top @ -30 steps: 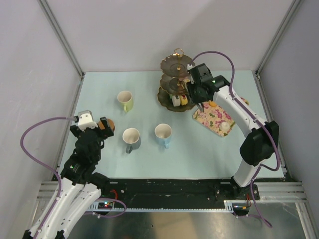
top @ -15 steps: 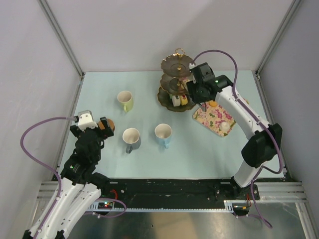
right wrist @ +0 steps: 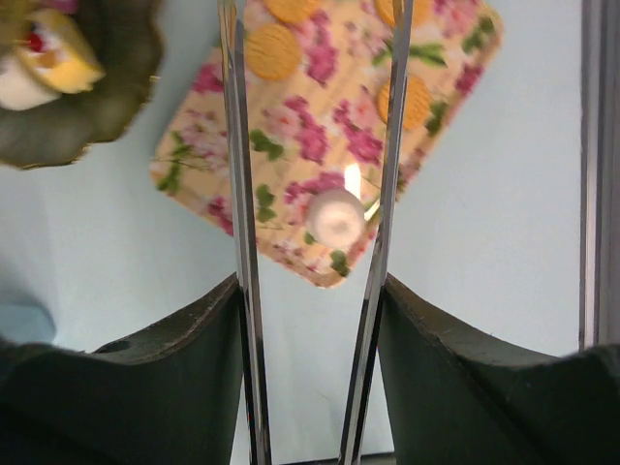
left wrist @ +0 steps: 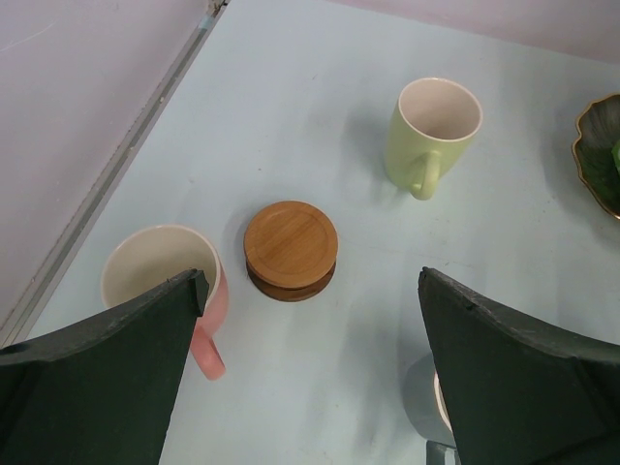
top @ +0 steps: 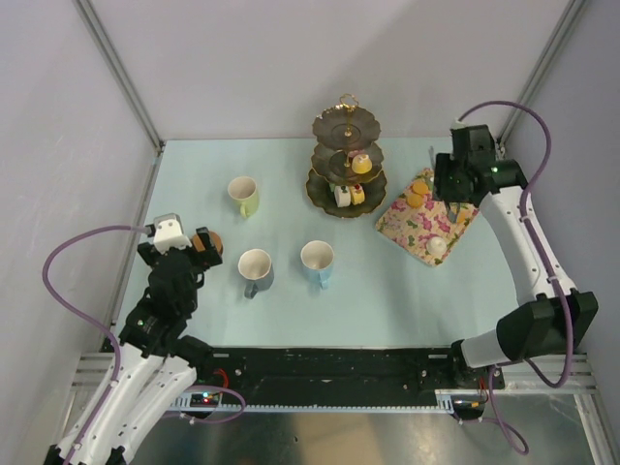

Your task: Serve the afternoon tea

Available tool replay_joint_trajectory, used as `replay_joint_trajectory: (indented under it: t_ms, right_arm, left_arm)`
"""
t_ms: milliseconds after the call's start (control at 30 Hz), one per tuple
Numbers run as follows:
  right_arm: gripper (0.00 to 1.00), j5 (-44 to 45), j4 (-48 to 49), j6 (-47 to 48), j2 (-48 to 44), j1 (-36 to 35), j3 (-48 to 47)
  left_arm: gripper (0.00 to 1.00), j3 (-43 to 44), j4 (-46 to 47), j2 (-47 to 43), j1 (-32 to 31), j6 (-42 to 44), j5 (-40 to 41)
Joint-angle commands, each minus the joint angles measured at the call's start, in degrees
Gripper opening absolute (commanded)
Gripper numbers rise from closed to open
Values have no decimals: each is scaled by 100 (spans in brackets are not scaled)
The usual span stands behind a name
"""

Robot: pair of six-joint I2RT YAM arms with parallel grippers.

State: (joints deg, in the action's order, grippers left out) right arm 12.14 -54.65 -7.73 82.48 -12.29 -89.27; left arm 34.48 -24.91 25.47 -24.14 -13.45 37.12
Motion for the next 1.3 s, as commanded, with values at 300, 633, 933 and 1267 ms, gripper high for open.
replay_joint_trajectory:
  t_ms: [300, 633, 933, 1267]
  right_arm:
    - [55, -510, 1072, -248, 745, 959, 759]
    - [57, -636, 1530, 27, 1678, 985, 235]
    - [57, -497, 1513, 106, 2237, 988, -111]
    - [53, -411, 1440, 194, 2479, 994, -58]
  left_arm:
    - [98, -11, 155, 96, -30, 80, 26]
    - [98, -11, 156, 140, -34, 97, 81]
    - [98, -21, 162, 142, -29, 106, 104]
    - [98, -20, 163, 120, -28, 106, 93]
